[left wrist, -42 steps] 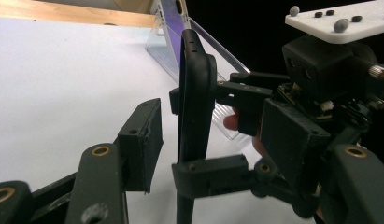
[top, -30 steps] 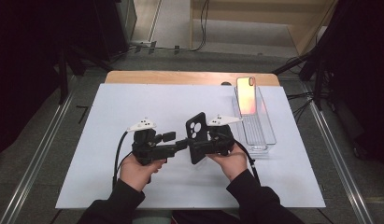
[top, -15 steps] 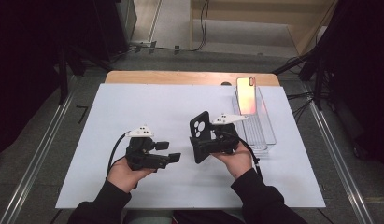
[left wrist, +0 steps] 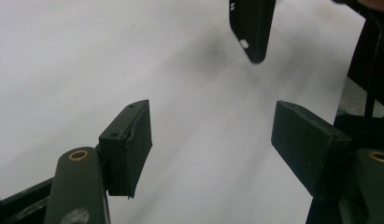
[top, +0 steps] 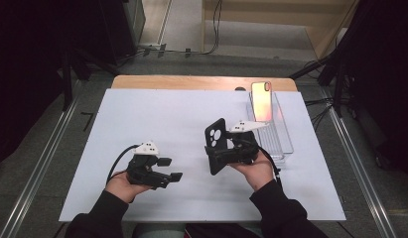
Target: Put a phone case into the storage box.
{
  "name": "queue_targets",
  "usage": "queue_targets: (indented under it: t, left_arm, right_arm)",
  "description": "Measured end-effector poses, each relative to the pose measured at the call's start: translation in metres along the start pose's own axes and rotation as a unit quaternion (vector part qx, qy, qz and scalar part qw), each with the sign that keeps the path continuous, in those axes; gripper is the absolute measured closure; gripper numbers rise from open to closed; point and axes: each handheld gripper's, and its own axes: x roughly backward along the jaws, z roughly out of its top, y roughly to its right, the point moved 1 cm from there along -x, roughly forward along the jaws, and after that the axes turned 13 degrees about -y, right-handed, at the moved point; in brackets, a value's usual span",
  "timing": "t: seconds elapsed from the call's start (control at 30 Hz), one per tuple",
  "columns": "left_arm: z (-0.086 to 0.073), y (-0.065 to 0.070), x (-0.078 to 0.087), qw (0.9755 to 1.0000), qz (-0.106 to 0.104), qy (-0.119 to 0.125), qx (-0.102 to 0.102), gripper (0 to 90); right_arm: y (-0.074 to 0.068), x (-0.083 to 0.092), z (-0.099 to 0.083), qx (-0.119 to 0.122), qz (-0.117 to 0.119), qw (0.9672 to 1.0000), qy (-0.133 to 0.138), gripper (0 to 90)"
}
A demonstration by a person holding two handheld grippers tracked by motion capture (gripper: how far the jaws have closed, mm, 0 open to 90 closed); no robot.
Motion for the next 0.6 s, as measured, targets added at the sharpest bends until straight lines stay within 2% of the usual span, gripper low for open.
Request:
queue_targets:
  t: [0.17, 0.4, 0.6]
  left_arm:
    - [-0.010, -0.005, 0.002, 0.9999, 0.004, -0.013, -0.004, 28.8]
    - [-0.021, -0.011, 0.007, 0.9997, 0.011, -0.014, 0.018, 28.8]
    - [-0.028, -0.014, 0.011, 0.9993, 0.018, -0.008, 0.033, 28.9]
  right_arm:
    - [0.003, 0.006, -0.001, -0.004, 0.004, 1.0000, 0.001, 11.8]
    - [0.006, 0.014, 0.003, -0.006, 0.003, 1.0000, -0.001, 11.9]
    - [0.014, 0.025, 0.006, -0.018, 0.003, 0.9998, 0.002, 11.9]
